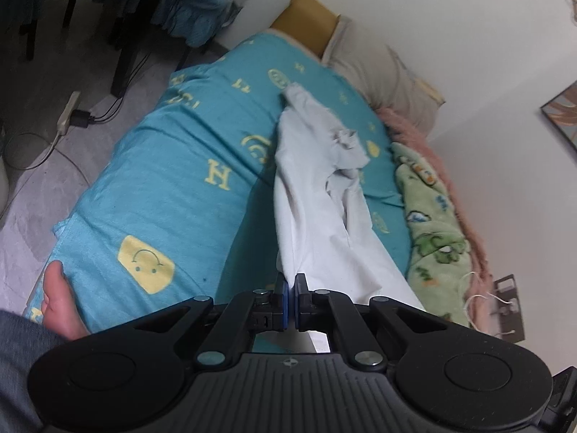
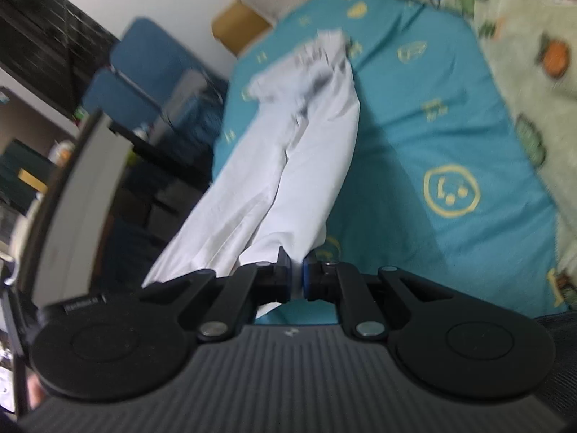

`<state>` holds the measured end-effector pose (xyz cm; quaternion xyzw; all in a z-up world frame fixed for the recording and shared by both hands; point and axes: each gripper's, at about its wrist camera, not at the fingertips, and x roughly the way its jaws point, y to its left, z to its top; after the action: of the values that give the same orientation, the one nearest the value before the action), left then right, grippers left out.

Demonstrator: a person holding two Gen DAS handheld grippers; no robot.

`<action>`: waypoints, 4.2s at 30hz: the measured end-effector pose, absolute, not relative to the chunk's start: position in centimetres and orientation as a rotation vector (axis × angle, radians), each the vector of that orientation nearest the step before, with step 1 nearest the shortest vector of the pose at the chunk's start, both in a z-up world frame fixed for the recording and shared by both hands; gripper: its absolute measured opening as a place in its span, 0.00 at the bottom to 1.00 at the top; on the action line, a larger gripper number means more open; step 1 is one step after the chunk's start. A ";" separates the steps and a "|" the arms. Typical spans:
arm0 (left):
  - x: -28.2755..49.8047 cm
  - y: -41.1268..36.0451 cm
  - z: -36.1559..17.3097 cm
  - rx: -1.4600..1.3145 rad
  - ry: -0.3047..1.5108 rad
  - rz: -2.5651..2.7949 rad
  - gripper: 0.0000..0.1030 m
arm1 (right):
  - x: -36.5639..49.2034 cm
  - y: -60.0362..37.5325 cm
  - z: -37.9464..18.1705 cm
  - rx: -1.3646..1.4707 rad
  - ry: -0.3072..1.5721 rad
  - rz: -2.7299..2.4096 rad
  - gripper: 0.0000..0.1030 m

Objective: Fold clothes
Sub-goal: 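Grasp the hem with both grippers and fold it up toward the collar, then open both grippers and release the folded hem on the shirt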

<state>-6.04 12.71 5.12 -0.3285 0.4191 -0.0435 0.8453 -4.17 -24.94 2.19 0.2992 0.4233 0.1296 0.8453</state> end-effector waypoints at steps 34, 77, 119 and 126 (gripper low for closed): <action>6.8 9.6 2.4 -0.532 0.707 -0.006 0.03 | 6.8 -25.8 -2.0 0.671 0.669 0.263 0.09; 4.5 3.9 -2.4 -0.008 0.549 -0.118 0.81 | 8.1 -20.4 -4.4 0.240 0.522 0.216 0.78; 1.0 4.4 -2.4 -0.008 0.539 -0.061 0.99 | 3.7 -19.8 -4.0 0.239 0.506 0.174 0.78; 1.5 5.0 -2.8 -0.056 0.585 -0.051 1.00 | 4.5 -20.6 -5.6 0.321 0.634 0.131 0.78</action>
<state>1.50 4.98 -2.83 -0.0276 0.2884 -0.0251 0.9568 4.46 -20.56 -5.63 0.1569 0.3100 0.0640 0.9355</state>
